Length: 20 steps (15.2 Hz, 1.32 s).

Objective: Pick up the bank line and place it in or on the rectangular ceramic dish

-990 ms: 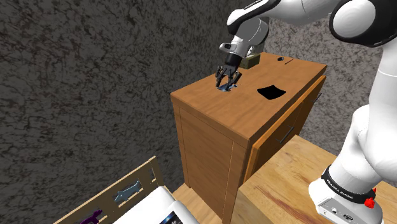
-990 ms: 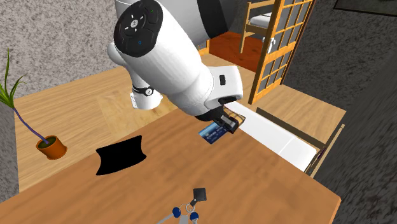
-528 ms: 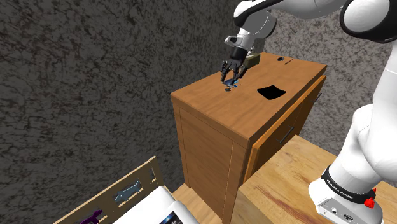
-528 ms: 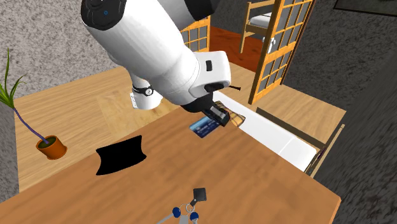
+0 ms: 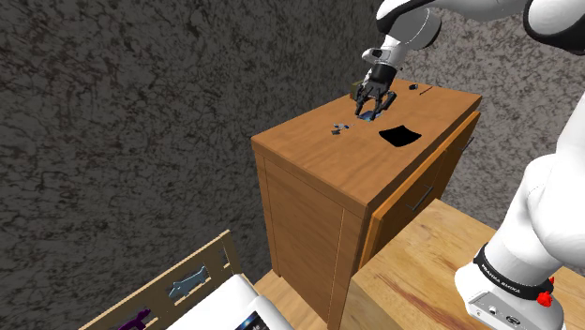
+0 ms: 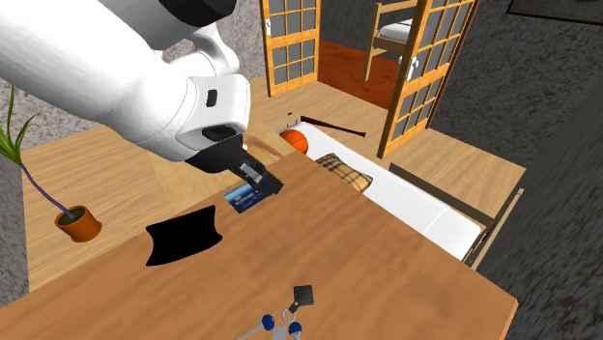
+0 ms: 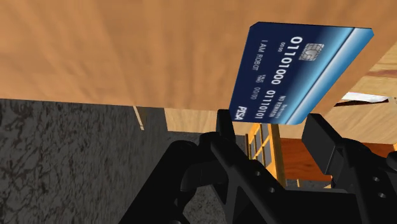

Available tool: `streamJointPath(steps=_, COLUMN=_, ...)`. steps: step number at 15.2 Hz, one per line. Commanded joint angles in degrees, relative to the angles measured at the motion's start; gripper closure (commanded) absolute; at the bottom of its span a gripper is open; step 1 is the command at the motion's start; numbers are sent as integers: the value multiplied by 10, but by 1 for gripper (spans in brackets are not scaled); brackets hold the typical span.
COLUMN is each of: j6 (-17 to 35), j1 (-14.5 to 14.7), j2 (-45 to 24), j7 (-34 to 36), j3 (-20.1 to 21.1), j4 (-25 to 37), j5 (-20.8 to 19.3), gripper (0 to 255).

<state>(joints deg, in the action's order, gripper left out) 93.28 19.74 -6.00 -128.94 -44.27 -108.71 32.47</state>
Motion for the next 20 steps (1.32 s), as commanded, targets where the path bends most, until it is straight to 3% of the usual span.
streamJointPath(steps=1, j6=-13, j1=-14, j2=4, j7=-20, j3=-12, j4=-1, j5=-11, gripper=255)
streamJointPath(steps=10, j6=-88, j1=-89, j2=-15, j7=-126, j3=-70, j4=30, j5=-46, gripper=255)
streamJointPath(steps=20, j6=-31, j1=-93, j2=-46, j7=-165, j3=-65, j4=-18, j5=-25, gripper=255)
